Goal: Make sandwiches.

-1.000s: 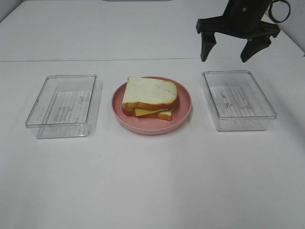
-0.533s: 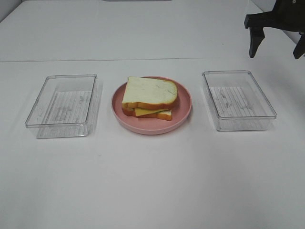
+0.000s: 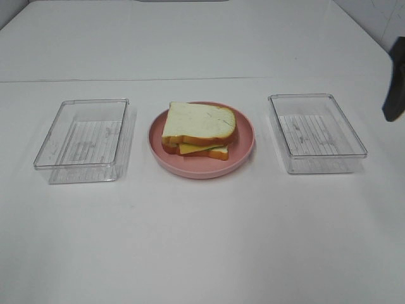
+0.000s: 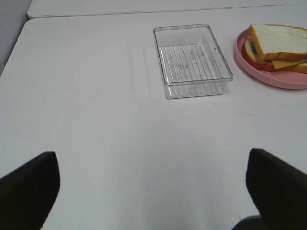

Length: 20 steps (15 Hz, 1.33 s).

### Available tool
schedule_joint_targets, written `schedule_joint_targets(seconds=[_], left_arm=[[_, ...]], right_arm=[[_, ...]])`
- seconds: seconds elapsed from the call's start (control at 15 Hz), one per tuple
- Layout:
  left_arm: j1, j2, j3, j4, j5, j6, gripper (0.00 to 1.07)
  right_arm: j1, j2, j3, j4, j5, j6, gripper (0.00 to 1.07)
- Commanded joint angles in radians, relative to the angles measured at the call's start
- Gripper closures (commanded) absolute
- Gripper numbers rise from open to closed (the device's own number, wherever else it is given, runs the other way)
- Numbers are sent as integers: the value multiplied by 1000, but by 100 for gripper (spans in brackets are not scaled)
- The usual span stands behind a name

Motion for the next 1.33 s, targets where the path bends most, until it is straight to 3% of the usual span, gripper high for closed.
schedule_joint_targets(seconds=[0.07,0.13,0.33,0.4,0.6,1.0,1.33], left_arm=[[-2,-19,3,-10,-4,-2,9],[-2,-19,3,-12,-4,-2,9],[-2,-20,3,-15,-4,-2,9],[-2,-20,3,-15,-4,-2,9],[-2,-20,3,-15,-4,-2,9],[-2,-20,3,-15,-4,-1,9],[-7,-21,3,-19,-4,1,9]], right_arm=[[0,-285,192,4,-50,1,16],[-1,-481,294,4,-50,1,16],[-5,-682,395,-8,-59,1,16],[-5,-843,492,-8,-64,1,16],[-5,-1038,634,-78,-89,2,16],[-5,-1347,650,-127,-56,-2,16],[-4,-1343,651,-59,-58,-57,16]])
